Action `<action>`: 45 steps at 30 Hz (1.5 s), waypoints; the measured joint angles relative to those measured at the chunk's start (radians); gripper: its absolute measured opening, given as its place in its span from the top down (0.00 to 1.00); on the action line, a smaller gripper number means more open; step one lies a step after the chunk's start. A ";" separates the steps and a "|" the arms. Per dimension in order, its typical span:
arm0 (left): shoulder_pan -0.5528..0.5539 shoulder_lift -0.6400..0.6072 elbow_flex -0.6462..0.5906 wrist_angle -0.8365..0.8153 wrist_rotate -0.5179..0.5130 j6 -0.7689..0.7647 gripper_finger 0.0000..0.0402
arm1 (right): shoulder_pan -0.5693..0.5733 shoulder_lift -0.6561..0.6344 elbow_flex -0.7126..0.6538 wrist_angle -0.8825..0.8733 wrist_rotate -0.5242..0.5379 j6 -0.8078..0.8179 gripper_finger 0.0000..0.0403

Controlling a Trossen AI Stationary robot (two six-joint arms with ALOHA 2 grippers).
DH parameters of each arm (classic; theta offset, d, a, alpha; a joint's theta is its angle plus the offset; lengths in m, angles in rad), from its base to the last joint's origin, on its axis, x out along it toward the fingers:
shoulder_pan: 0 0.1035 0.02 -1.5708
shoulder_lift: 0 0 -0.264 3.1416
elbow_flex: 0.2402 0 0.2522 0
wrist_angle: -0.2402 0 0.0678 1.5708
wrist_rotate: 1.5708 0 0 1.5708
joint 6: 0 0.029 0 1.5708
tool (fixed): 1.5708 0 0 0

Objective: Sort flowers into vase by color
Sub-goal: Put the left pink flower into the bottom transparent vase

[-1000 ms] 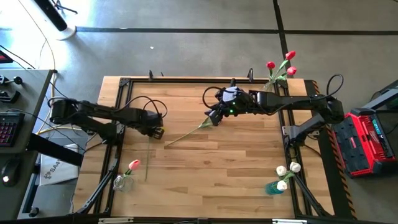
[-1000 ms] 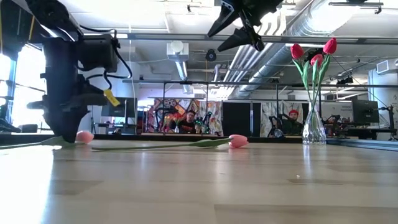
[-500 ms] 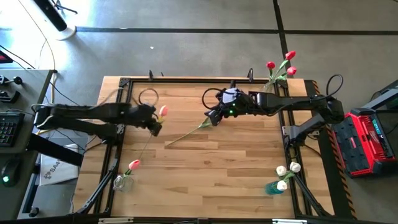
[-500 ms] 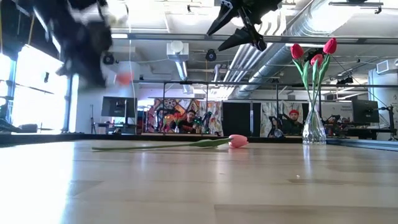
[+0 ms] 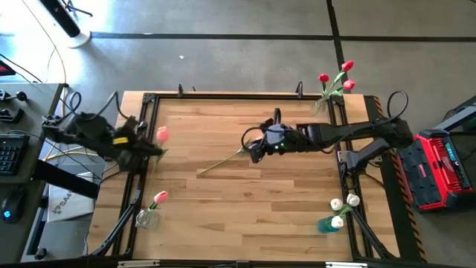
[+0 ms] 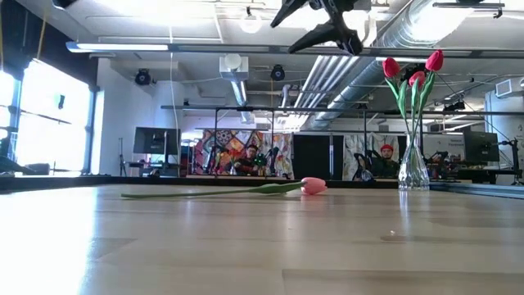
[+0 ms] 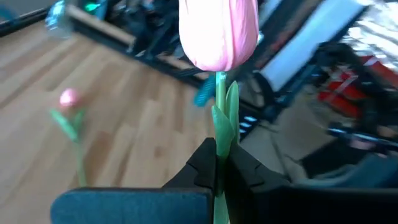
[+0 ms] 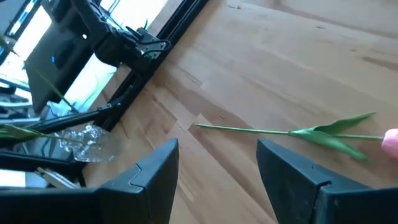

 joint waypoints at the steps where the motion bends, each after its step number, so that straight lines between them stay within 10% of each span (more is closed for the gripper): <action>1: -0.026 -0.012 0.000 0.009 -0.007 0.001 1.00 | 0.011 0.000 0.000 0.000 0.014 0.018 0.49; 17: -0.319 0.123 0.000 0.270 0.269 0.241 1.00 | 0.118 0.000 0.000 0.021 0.132 0.220 0.49; 45: -0.793 0.282 0.000 0.354 -0.200 0.306 1.00 | 0.211 0.000 0.000 0.117 0.208 0.306 0.49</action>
